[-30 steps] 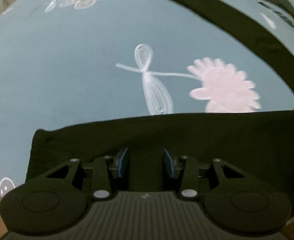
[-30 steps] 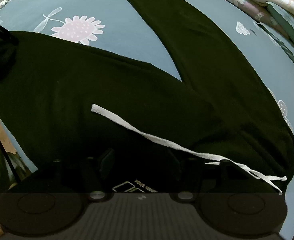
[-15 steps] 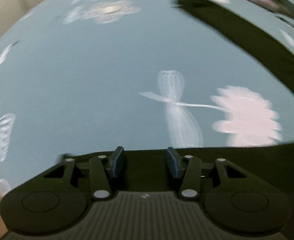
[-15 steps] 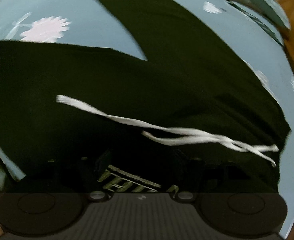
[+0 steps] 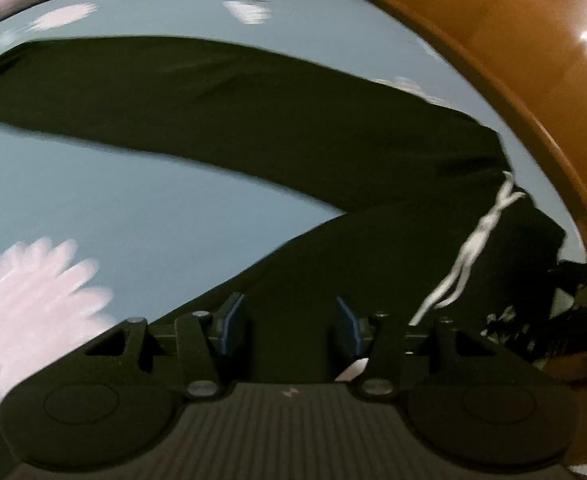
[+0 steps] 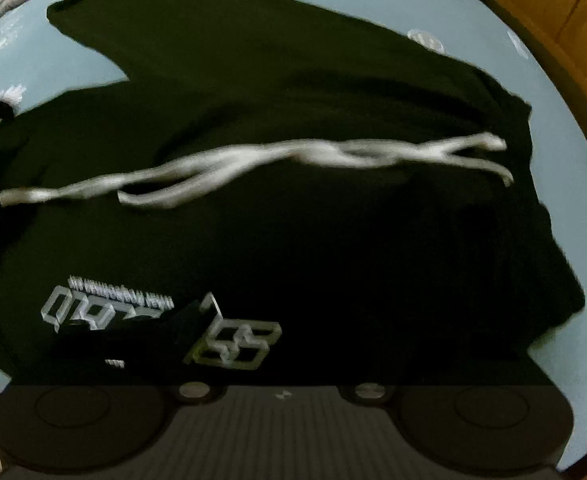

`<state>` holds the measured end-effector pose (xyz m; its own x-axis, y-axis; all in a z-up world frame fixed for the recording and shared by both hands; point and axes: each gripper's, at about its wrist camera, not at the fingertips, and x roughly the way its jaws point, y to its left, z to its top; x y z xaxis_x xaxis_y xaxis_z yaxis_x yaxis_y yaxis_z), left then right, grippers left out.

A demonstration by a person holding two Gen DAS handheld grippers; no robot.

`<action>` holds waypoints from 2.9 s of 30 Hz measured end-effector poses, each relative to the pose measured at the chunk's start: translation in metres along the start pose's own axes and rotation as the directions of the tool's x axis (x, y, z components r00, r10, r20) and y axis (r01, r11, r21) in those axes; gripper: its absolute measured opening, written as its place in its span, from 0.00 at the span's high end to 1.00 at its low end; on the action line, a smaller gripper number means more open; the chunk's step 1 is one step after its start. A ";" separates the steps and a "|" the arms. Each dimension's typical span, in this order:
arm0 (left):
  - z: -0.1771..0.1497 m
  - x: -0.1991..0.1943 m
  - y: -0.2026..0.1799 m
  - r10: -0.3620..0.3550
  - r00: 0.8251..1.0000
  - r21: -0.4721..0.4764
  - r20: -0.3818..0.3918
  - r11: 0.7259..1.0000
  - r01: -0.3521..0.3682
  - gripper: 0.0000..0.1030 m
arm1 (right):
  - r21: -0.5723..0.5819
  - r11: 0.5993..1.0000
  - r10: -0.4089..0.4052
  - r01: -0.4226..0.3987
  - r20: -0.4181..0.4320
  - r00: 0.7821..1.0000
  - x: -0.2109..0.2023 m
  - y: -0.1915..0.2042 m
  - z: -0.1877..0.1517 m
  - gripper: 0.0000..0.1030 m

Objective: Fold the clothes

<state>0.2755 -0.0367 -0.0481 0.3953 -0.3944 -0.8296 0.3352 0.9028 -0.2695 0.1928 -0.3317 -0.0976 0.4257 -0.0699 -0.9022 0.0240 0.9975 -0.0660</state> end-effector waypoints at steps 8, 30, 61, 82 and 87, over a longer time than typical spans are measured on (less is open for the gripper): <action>0.035 0.060 -0.061 -0.187 0.982 0.097 -0.012 0.978 0.187 0.51 | 0.042 0.999 0.018 -0.020 0.056 0.998 0.003 -0.013 -0.024 0.00; 0.008 0.044 -0.060 -0.023 0.997 0.074 -0.069 0.997 0.028 0.46 | 0.058 0.998 -0.035 0.027 0.148 0.988 -0.021 -0.057 0.008 0.00; -0.107 0.005 -0.077 0.089 0.983 0.480 -0.159 0.877 -0.002 0.42 | -0.014 1.000 0.013 -0.012 0.118 0.993 -0.001 -0.036 -0.029 0.00; -0.105 -0.006 -0.021 0.194 0.965 0.342 -0.175 0.931 -0.125 0.40 | 0.001 1.000 0.003 -0.003 0.031 1.000 0.007 -0.031 -0.012 0.00; -0.110 -0.013 -0.011 0.217 0.951 0.324 -0.218 0.936 -0.139 0.35 | 0.003 1.000 0.008 -0.008 0.041 0.999 0.006 -0.032 -0.014 0.00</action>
<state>0.1728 -0.0228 -0.0884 0.2620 -0.1420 -0.9546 0.5355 0.8443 0.0214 0.1817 -0.3636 -0.1069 0.4626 -0.0620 -0.8844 0.0232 0.9981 -0.0578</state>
